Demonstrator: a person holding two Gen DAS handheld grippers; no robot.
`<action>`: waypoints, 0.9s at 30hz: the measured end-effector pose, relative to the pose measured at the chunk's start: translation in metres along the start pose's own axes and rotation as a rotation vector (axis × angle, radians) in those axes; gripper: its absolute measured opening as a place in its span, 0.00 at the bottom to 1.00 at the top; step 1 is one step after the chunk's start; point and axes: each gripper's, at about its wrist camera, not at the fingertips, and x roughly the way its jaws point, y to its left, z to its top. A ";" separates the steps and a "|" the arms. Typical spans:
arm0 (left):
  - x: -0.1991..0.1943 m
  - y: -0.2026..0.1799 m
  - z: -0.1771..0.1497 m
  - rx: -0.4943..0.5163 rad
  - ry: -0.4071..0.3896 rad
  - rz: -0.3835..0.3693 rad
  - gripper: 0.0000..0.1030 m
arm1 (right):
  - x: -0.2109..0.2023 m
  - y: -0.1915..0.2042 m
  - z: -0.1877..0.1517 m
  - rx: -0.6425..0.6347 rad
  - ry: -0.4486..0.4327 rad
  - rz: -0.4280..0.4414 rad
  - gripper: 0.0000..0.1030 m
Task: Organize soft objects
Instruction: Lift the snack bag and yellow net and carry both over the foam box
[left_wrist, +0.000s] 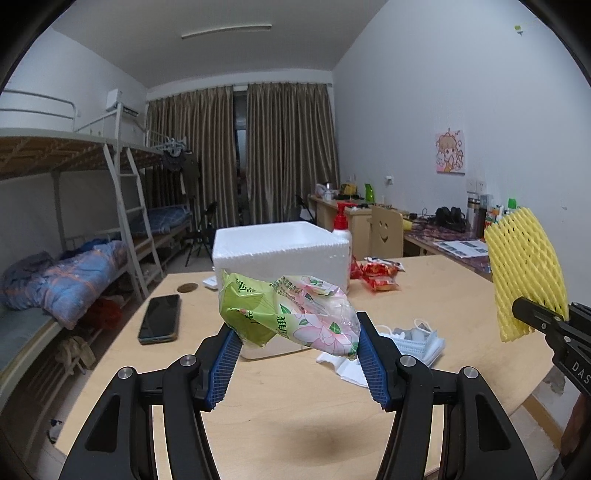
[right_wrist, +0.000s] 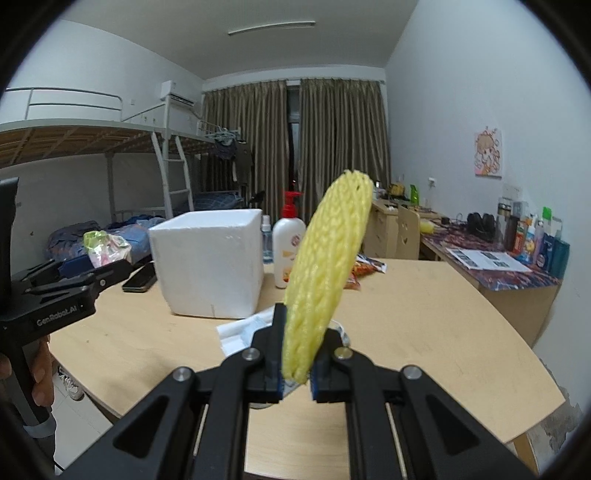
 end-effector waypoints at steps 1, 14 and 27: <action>-0.003 0.001 0.000 0.000 -0.004 0.003 0.60 | -0.001 0.001 0.001 -0.001 -0.005 0.006 0.12; -0.054 0.011 0.002 0.004 -0.076 0.040 0.60 | -0.014 0.023 0.010 -0.031 -0.052 0.071 0.12; -0.069 0.019 0.005 -0.009 -0.087 0.073 0.60 | -0.011 0.044 0.019 -0.065 -0.080 0.145 0.12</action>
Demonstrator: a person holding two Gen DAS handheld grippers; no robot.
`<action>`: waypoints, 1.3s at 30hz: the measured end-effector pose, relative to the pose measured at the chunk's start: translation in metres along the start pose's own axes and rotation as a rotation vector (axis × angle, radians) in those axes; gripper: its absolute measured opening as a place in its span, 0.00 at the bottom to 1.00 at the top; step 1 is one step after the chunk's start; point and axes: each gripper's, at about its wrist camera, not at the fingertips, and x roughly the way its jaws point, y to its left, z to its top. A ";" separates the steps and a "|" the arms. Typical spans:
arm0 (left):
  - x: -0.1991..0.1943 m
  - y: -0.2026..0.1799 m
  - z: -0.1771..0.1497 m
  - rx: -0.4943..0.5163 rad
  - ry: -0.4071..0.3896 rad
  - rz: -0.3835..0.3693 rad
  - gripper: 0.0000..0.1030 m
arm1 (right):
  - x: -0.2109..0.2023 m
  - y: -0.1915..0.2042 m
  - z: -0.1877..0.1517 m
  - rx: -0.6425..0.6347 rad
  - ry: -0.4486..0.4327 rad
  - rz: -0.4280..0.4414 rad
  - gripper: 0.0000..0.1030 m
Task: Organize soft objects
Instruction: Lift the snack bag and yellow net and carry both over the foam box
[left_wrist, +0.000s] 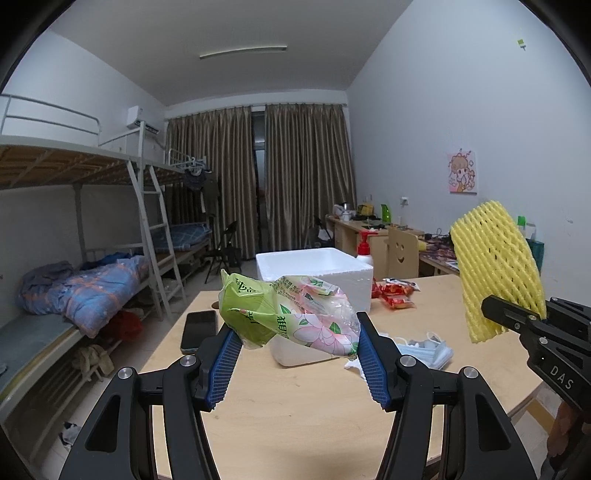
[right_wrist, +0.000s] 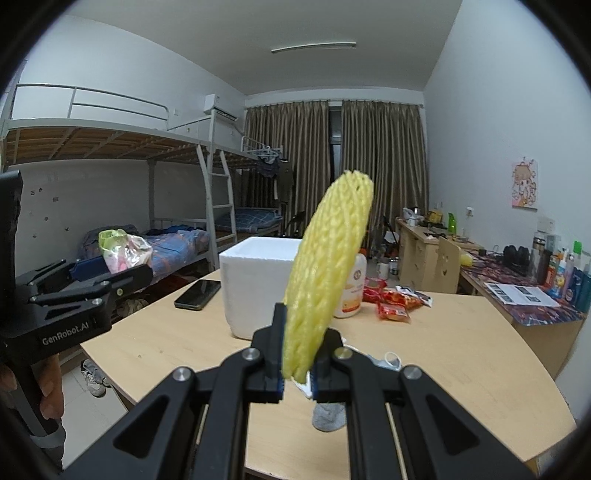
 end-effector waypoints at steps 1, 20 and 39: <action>0.001 0.000 0.000 0.001 0.000 0.003 0.60 | 0.002 0.001 0.000 0.000 0.002 0.003 0.12; 0.018 0.001 0.013 -0.009 0.015 0.024 0.60 | 0.030 0.010 0.019 -0.017 0.018 0.080 0.12; 0.070 0.002 0.048 -0.011 0.039 0.011 0.60 | 0.069 -0.005 0.045 -0.016 0.026 0.122 0.12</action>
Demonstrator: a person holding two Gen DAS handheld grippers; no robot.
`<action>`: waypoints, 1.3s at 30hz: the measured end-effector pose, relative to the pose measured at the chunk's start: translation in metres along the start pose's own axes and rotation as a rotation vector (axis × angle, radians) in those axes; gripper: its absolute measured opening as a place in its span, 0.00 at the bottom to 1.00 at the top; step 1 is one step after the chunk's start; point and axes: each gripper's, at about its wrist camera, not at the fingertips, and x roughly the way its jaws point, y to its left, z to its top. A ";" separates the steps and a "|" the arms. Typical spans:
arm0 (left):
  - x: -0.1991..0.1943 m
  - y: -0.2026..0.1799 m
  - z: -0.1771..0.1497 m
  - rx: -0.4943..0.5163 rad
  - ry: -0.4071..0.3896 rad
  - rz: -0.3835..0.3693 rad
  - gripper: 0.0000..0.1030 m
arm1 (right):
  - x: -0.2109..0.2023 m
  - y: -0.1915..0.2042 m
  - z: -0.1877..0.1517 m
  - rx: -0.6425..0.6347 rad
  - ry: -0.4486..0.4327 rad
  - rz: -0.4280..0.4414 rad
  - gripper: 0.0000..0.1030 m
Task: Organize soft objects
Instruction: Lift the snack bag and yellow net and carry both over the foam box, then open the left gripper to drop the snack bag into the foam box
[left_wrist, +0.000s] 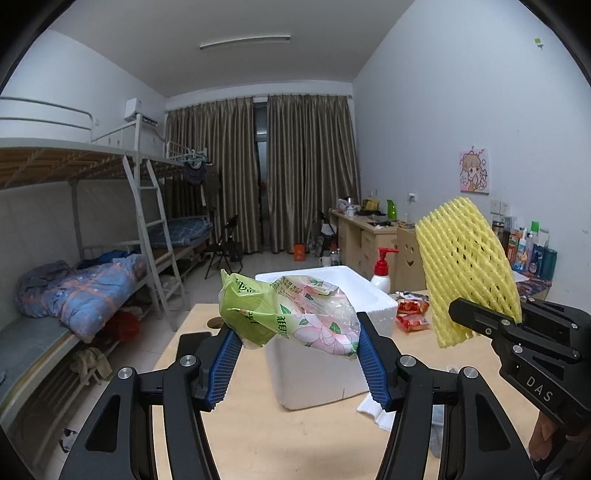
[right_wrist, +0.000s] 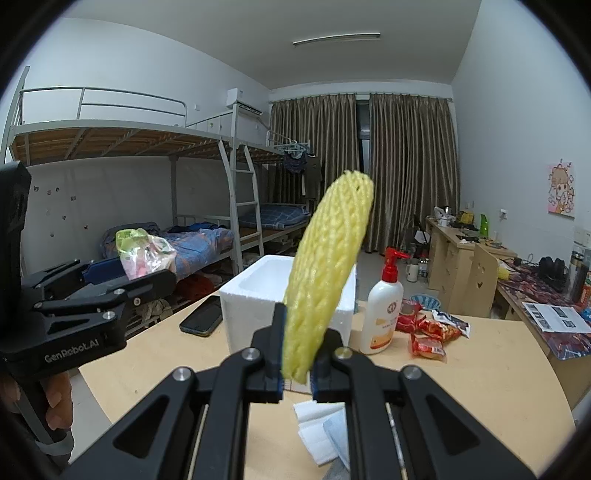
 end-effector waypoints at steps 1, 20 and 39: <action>0.003 0.001 0.002 -0.001 0.002 -0.003 0.60 | 0.002 0.000 0.002 0.000 0.000 0.001 0.12; 0.062 -0.003 0.032 -0.005 0.007 -0.067 0.60 | 0.043 -0.014 0.022 0.003 0.012 0.008 0.12; 0.152 -0.004 0.041 -0.018 0.119 -0.134 0.60 | 0.072 -0.036 0.021 0.037 0.051 -0.025 0.12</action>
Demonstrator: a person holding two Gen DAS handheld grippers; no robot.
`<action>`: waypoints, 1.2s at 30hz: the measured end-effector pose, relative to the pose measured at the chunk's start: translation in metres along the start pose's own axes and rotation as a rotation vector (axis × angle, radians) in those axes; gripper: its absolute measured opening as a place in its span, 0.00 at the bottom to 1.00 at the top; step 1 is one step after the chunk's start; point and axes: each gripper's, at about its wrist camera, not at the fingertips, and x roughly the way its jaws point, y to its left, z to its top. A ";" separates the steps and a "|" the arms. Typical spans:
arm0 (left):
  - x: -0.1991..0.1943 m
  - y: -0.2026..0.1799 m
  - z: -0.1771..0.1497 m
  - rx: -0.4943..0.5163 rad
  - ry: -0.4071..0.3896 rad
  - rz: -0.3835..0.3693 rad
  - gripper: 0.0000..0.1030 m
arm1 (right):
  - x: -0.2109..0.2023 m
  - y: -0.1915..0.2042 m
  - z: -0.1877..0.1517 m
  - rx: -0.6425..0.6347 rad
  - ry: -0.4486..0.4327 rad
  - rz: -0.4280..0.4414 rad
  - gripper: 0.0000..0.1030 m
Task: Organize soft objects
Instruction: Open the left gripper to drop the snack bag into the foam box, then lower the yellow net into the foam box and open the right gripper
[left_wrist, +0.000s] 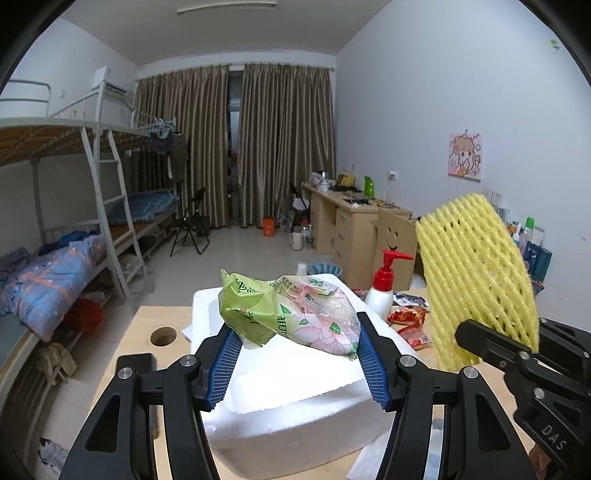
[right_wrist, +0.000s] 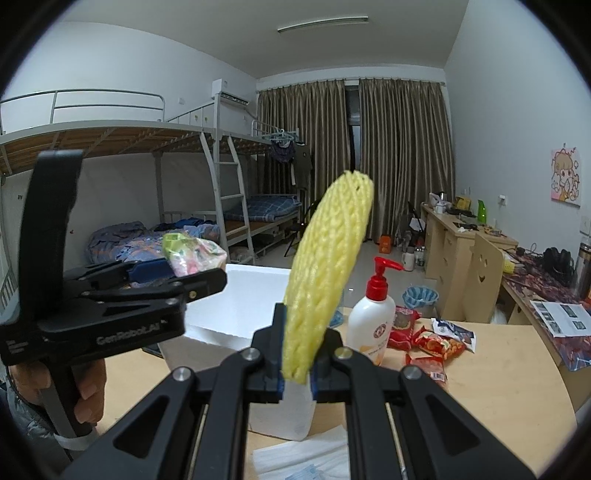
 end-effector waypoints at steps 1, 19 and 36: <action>0.003 0.000 0.002 0.000 0.004 -0.001 0.60 | 0.001 -0.001 0.000 0.000 0.001 -0.001 0.12; 0.032 0.001 0.005 0.012 0.036 -0.012 0.78 | 0.007 -0.010 -0.001 0.019 0.008 0.002 0.12; 0.013 0.011 0.003 0.000 -0.020 0.043 0.98 | 0.010 -0.011 -0.002 0.021 0.009 -0.009 0.12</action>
